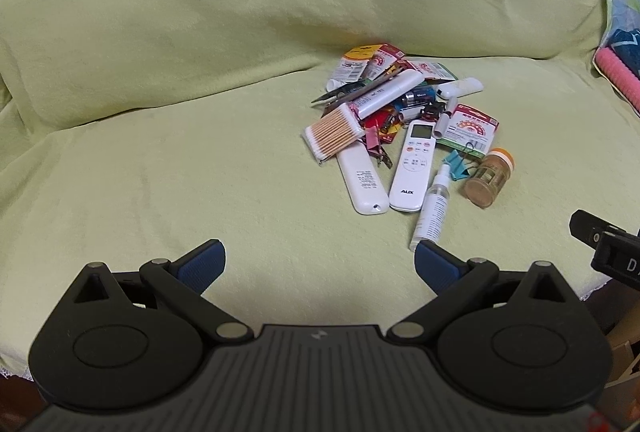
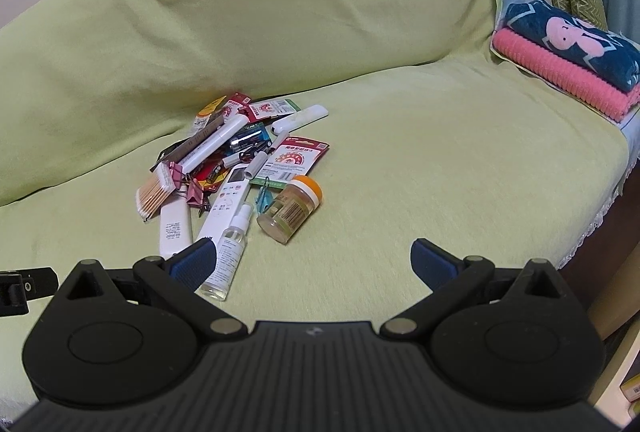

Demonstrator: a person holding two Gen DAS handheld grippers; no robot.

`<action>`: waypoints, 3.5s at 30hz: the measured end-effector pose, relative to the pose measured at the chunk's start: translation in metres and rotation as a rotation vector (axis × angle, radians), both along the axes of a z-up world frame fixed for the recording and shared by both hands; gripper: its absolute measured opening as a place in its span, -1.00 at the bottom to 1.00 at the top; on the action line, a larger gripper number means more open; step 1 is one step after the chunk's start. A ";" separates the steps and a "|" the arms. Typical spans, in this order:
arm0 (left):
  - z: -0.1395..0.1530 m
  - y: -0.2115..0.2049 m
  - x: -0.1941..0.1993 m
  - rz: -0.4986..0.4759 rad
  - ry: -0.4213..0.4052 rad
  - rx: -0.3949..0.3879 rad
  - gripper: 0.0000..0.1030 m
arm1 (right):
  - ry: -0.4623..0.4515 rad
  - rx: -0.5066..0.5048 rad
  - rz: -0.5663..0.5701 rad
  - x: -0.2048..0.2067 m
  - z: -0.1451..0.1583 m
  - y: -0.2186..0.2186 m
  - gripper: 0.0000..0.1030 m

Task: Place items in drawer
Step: 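Move the right gripper toward the orange-capped jar in the pile, then close the right gripper around the orange-capped glass jar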

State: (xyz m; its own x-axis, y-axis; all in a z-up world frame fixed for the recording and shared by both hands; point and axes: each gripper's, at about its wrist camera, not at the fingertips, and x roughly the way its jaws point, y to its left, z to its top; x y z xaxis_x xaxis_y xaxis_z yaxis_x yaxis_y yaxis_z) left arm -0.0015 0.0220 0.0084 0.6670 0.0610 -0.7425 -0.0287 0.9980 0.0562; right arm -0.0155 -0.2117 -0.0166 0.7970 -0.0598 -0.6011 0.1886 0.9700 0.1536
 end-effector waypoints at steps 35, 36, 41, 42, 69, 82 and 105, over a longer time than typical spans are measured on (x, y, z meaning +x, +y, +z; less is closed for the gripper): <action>-0.041 -0.004 0.041 -0.004 0.076 -0.010 0.96 | 0.175 0.024 0.067 0.041 -0.043 -0.004 0.98; -0.042 -0.004 0.042 -0.004 0.077 -0.010 0.96 | 0.189 0.040 0.065 0.042 -0.046 -0.006 0.98; -0.046 -0.010 0.048 -0.024 0.082 0.001 0.96 | 0.235 0.084 0.034 0.049 -0.058 -0.014 0.98; -0.047 -0.011 0.050 -0.031 0.083 0.002 0.96 | 0.242 0.088 0.030 0.049 -0.060 -0.015 0.98; -0.062 -0.068 0.072 -0.147 0.120 0.069 0.96 | 0.233 0.330 -0.102 0.046 -0.087 -0.057 0.98; -0.066 -0.070 0.088 -0.135 0.112 0.066 0.96 | 0.170 0.332 -0.056 0.072 -0.078 -0.069 0.95; -0.082 -0.020 0.115 -0.056 0.147 0.039 0.96 | 0.183 0.493 0.010 0.159 -0.090 -0.068 0.48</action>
